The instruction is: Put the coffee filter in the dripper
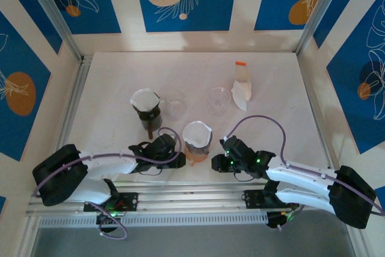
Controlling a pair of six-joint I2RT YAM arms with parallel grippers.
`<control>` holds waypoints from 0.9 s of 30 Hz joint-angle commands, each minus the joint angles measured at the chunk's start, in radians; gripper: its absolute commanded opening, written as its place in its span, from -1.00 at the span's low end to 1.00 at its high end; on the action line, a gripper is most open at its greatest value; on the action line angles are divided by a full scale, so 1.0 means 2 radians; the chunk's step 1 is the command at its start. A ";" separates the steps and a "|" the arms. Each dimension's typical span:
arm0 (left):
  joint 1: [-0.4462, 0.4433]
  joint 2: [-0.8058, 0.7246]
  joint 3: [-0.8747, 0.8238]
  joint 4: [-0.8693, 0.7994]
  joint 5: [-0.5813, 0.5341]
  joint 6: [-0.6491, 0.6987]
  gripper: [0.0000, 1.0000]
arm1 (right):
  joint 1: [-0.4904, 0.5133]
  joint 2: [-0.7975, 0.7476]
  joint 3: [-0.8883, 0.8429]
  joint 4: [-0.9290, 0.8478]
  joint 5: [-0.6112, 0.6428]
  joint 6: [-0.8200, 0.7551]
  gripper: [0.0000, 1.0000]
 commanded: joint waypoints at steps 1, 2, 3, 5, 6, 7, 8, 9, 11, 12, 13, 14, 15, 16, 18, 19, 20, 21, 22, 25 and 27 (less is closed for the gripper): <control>0.006 0.028 0.020 0.063 0.015 0.009 -0.06 | -0.015 0.017 -0.004 0.045 -0.031 0.010 -0.50; 0.006 0.031 0.023 0.064 0.015 0.009 -0.07 | -0.019 0.023 -0.005 0.052 -0.034 0.012 -0.51; 0.006 0.035 0.026 0.065 0.014 0.008 -0.08 | -0.021 0.027 -0.004 0.057 -0.036 0.014 -0.51; 0.006 0.041 0.030 0.070 0.013 0.005 -0.09 | -0.025 0.033 -0.006 0.066 -0.037 0.018 -0.52; 0.006 0.045 0.032 0.073 0.013 0.004 -0.11 | -0.027 0.035 -0.007 0.072 -0.038 0.021 -0.53; 0.006 0.049 0.034 0.076 0.012 0.003 -0.11 | -0.029 0.036 -0.008 0.076 -0.040 0.024 -0.54; 0.006 0.053 0.037 0.080 0.012 0.002 -0.12 | -0.032 0.038 -0.010 0.081 -0.041 0.029 -0.54; 0.006 0.058 0.040 0.084 0.013 0.000 -0.12 | -0.035 0.040 -0.011 0.086 -0.043 0.032 -0.54; 0.006 0.065 0.044 0.094 0.014 -0.004 -0.13 | -0.041 0.042 -0.015 0.092 -0.046 0.039 -0.55; 0.006 0.070 0.046 0.098 0.014 -0.007 -0.13 | -0.045 0.044 -0.017 0.098 -0.050 0.042 -0.55; 0.006 0.074 0.049 0.102 0.016 -0.007 -0.12 | -0.048 0.045 -0.020 0.104 -0.054 0.046 -0.55; 0.006 0.079 0.053 0.105 0.017 -0.008 -0.13 | -0.052 0.046 -0.022 0.110 -0.057 0.049 -0.55; 0.006 0.084 0.057 0.110 0.020 -0.010 -0.12 | -0.055 0.048 -0.023 0.115 -0.058 0.051 -0.56; 0.006 0.089 0.058 0.116 0.021 -0.013 -0.13 | -0.057 0.048 -0.023 0.116 -0.059 0.051 -0.56; 0.006 0.099 0.063 0.126 0.026 -0.018 -0.13 | -0.061 0.050 -0.024 0.120 -0.061 0.052 -0.57; 0.006 0.103 0.065 0.130 0.026 -0.021 -0.12 | -0.063 0.051 -0.024 0.122 -0.062 0.054 -0.56; 0.006 0.108 0.067 0.135 0.027 -0.023 -0.13 | -0.066 0.053 -0.024 0.126 -0.064 0.055 -0.56; 0.006 0.111 0.070 0.139 0.028 -0.025 -0.13 | -0.068 0.055 -0.025 0.130 -0.066 0.057 -0.57; 0.006 0.114 0.072 0.141 0.028 -0.027 -0.13 | -0.070 0.057 -0.026 0.134 -0.067 0.060 -0.56; 0.006 0.124 0.082 0.147 0.029 -0.029 -0.13 | -0.074 0.067 -0.025 0.148 -0.072 0.064 -0.57; 0.006 0.127 0.090 0.149 0.032 -0.029 -0.13 | -0.075 0.076 -0.023 0.155 -0.075 0.067 -0.57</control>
